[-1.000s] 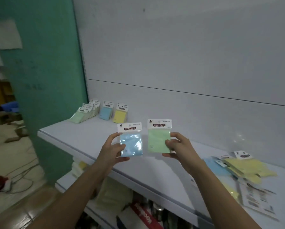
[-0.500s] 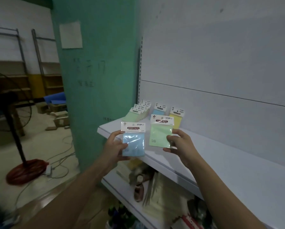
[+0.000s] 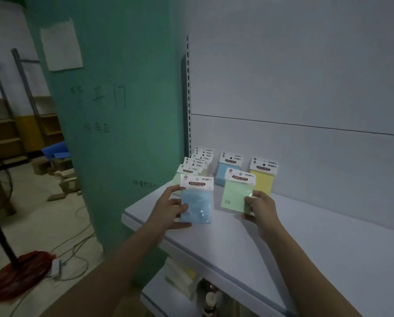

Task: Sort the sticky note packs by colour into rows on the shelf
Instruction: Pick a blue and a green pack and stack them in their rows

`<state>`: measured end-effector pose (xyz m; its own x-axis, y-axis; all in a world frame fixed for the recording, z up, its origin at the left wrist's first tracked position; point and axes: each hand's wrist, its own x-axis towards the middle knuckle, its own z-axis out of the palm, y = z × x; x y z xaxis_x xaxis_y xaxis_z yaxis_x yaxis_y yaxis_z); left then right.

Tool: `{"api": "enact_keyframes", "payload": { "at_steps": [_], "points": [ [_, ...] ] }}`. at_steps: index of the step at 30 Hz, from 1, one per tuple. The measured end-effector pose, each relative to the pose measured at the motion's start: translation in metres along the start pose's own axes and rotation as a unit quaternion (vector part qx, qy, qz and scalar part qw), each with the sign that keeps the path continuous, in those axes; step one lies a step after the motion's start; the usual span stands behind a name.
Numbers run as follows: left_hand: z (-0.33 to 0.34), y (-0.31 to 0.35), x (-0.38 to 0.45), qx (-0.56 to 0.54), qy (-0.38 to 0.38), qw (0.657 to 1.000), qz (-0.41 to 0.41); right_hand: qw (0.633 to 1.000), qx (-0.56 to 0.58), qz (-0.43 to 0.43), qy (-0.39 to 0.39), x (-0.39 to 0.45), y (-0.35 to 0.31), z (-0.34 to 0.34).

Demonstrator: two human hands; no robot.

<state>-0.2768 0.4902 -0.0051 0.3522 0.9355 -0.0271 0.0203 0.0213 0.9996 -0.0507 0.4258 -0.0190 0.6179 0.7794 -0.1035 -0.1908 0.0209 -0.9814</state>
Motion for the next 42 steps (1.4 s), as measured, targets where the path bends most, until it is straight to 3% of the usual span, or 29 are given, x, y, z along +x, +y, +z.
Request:
{"api": "enact_keyframes", "payload": {
  "at_steps": [4,7,10,15,19,24,42],
  "points": [
    [0.022,0.003,0.051,0.058,-0.016,0.998,0.016,0.998,-0.028,-0.031,0.045,0.023,0.004,-0.007],
    [0.042,-0.005,0.078,0.071,-0.031,0.996,0.036,0.996,0.031,-0.027,0.077,0.028,0.016,-0.018],
    [0.059,-0.009,0.106,0.086,-0.036,0.993,0.071,0.987,-0.052,-0.085,0.124,0.033,0.016,-0.025],
    [0.076,-0.014,0.157,0.119,-0.052,0.988,0.082,0.981,-0.091,-0.087,0.149,0.039,0.021,-0.018],
    [0.082,-0.016,0.190,0.172,-0.026,0.981,0.082,0.963,-0.177,-0.095,0.182,0.044,0.021,-0.009],
    [0.094,-0.017,0.208,0.230,0.012,0.970,0.078,0.954,-0.149,-0.092,0.243,0.054,0.021,0.009],
    [0.112,-0.024,0.224,0.269,0.012,0.959,0.085,0.931,-0.196,-0.133,0.276,0.064,0.036,0.033]
  ]
}}
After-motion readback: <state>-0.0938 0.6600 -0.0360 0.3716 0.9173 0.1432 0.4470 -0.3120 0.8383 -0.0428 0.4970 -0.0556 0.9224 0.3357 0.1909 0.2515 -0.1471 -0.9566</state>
